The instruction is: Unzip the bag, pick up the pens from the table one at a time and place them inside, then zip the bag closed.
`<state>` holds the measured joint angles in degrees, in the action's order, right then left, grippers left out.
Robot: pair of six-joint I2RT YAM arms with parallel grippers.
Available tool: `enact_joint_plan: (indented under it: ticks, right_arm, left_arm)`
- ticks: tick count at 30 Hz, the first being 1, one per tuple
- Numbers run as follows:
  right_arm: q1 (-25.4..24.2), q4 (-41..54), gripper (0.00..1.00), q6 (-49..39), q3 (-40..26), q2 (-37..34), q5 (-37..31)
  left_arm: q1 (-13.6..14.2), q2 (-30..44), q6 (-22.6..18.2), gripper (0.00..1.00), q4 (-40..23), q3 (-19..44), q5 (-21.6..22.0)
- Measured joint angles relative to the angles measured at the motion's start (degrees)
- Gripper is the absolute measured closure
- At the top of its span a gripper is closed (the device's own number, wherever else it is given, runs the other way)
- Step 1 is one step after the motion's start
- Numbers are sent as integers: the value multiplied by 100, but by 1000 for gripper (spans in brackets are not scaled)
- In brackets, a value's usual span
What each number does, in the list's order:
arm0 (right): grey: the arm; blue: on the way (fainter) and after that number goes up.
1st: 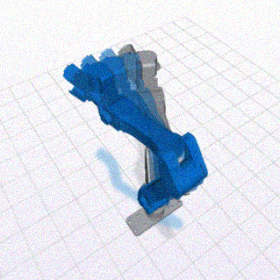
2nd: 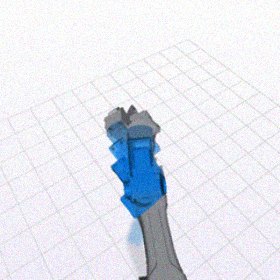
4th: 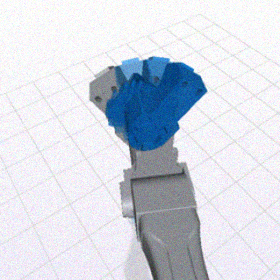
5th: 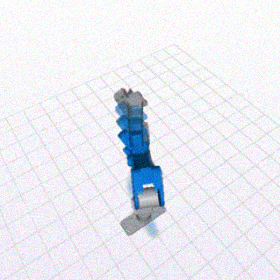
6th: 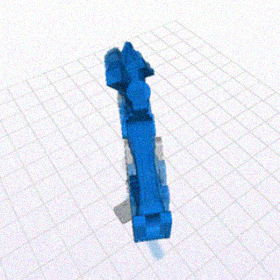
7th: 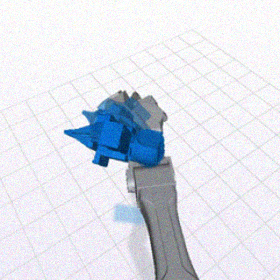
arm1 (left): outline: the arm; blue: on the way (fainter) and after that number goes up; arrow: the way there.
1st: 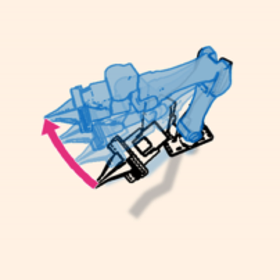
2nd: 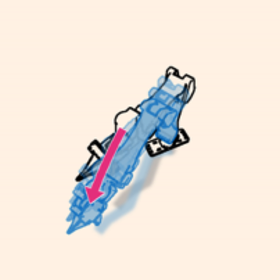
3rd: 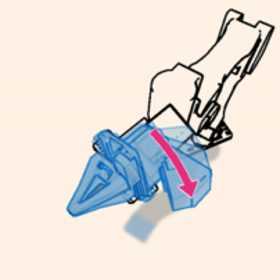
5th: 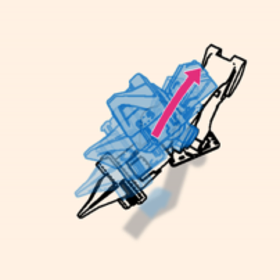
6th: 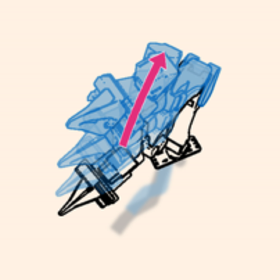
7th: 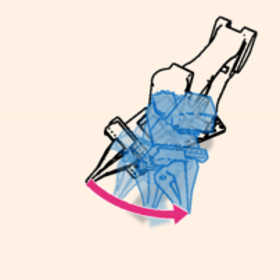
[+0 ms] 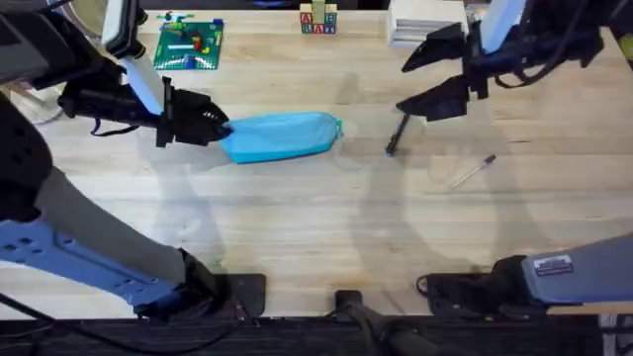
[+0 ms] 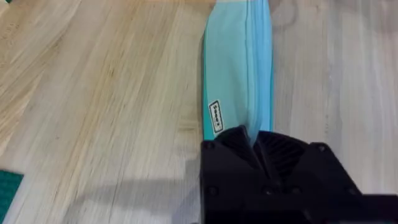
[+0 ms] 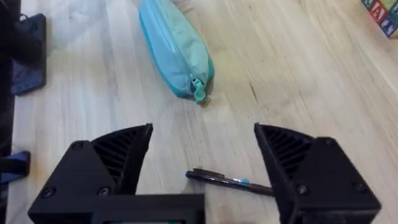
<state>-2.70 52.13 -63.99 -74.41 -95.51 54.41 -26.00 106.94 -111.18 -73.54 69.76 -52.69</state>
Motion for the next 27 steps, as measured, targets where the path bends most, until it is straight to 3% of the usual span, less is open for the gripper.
enact_joint_plan:
  ticks: [11,18,27]
  right_arm:
    - [50,-27,8,-1352,0,-392,95]
    - [331,-290,6,-2122,-2,-491,96]
    - [466,-327,7,-2201,-4,-948,97]
  left_arm:
    - [0,0,0,958,2,0,0]
    - [0,0,2,958,2,0,0]
    - [0,0,2,958,9,0,0]
